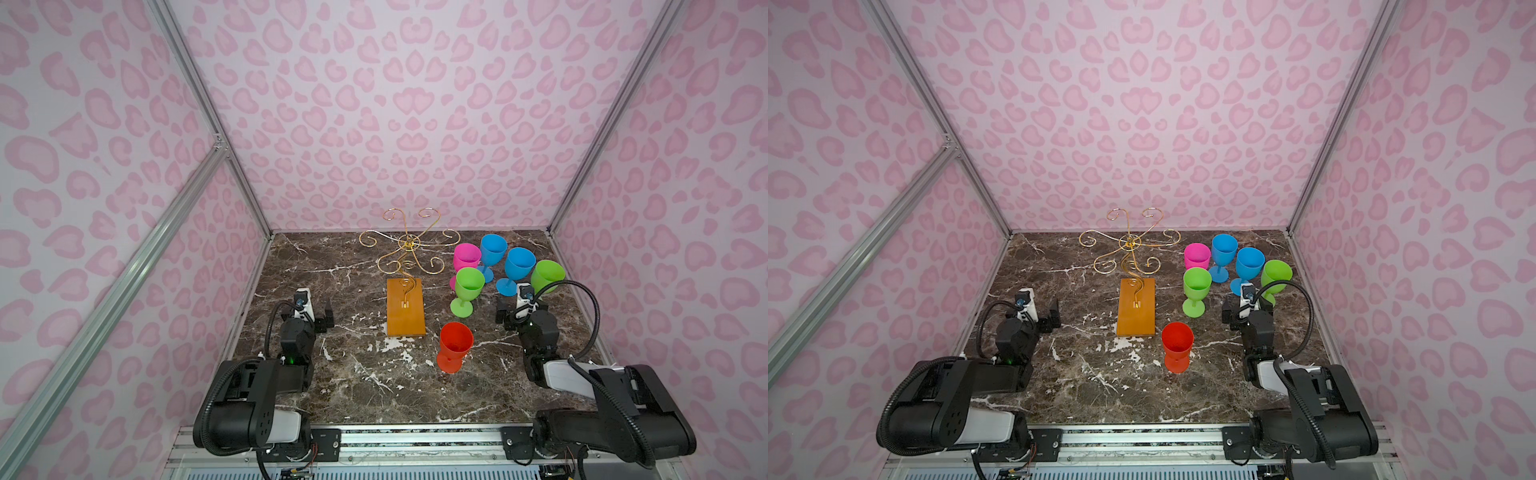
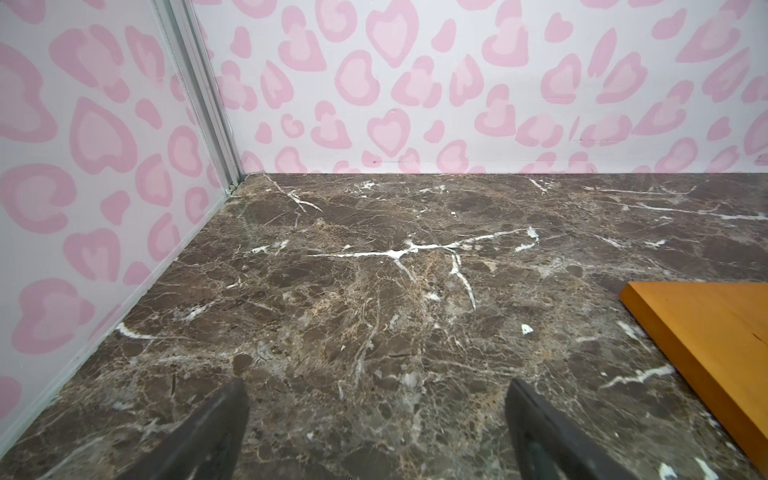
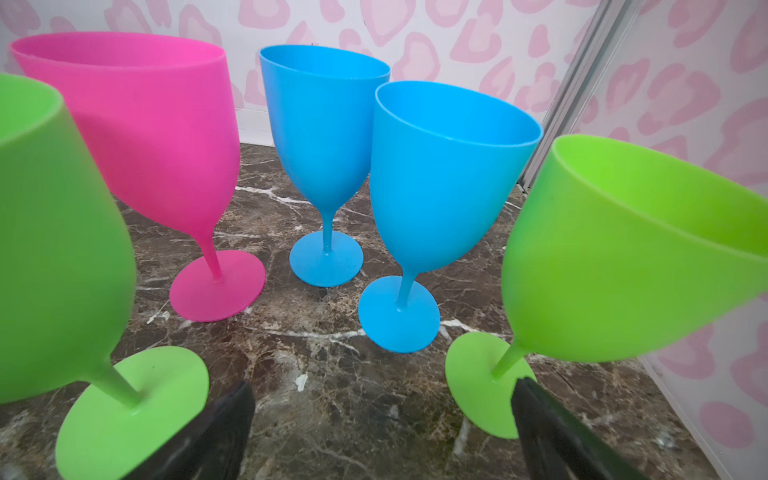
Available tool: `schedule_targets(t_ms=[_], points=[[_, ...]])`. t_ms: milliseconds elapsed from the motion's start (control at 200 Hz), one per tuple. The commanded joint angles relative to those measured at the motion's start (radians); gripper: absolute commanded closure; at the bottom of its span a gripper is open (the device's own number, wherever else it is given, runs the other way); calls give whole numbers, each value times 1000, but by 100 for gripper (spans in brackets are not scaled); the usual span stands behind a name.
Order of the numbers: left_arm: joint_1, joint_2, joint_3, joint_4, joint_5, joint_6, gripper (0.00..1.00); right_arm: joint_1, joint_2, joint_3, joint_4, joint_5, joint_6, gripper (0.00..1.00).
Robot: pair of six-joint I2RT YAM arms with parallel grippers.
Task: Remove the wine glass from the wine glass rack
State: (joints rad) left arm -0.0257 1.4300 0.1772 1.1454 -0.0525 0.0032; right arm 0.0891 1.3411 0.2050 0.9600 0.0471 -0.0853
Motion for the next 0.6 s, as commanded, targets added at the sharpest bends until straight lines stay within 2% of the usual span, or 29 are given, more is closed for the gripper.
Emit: schedule_targets(t_ms=[0, 120, 335, 390, 480, 595], points=[[4, 7, 45, -13, 5, 12, 3, -2, 16, -10, 110, -15, -10, 2], [7, 13, 60, -37, 67, 38, 3, -5, 23, -14, 117, -21, -5, 2], [7, 16, 78, -67, 49, 29, 3, -5, 36, -27, 150, -11, 2, 2], [3, 21, 93, -89, 13, 19, 3, -6, 37, -26, 151, -13, 1, 2], [-14, 28, 116, -116, -141, -23, 3, -6, 37, -26, 149, -13, 0, 2], [-15, 27, 116, -118, -145, -25, 3, -6, 37, -24, 148, -13, 1, 2]])
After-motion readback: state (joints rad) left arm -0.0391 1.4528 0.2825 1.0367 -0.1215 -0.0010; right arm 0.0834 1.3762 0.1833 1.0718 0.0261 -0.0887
